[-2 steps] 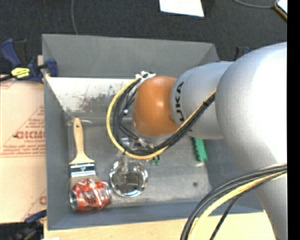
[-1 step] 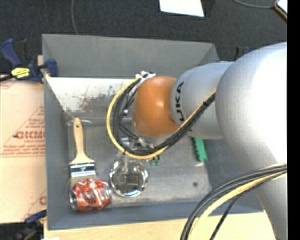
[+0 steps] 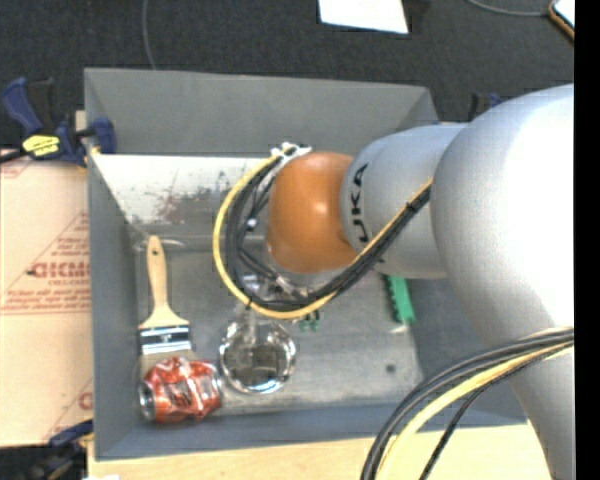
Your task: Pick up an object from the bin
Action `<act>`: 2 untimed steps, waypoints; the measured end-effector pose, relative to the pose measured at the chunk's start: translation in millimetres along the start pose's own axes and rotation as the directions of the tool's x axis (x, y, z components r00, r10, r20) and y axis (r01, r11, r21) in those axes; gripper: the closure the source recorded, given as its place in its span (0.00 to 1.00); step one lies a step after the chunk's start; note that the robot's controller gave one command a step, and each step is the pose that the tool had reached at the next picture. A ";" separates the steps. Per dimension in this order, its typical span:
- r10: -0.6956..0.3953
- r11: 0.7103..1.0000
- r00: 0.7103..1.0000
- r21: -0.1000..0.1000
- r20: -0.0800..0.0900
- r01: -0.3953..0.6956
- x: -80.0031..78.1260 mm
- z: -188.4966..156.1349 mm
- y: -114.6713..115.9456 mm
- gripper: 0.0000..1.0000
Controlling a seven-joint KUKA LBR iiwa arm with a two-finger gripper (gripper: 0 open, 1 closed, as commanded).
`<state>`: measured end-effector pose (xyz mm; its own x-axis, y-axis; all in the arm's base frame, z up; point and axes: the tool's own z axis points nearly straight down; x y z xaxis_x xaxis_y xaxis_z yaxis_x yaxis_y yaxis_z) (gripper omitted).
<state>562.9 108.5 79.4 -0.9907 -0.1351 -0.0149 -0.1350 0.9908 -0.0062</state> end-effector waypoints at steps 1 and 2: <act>0.000 1.000 1.000 0.000 0.000 0.000 0.0 0.0 0.0 1.00; 0.000 1.000 1.000 0.000 0.000 0.000 0.0 0.0 0.0 1.00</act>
Offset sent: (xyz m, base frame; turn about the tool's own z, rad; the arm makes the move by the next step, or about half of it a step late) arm 0.0000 0.0000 0.0000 0.0000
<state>562.9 108.5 79.4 -0.9907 -0.1355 -0.0150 -0.1354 0.9908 -0.0062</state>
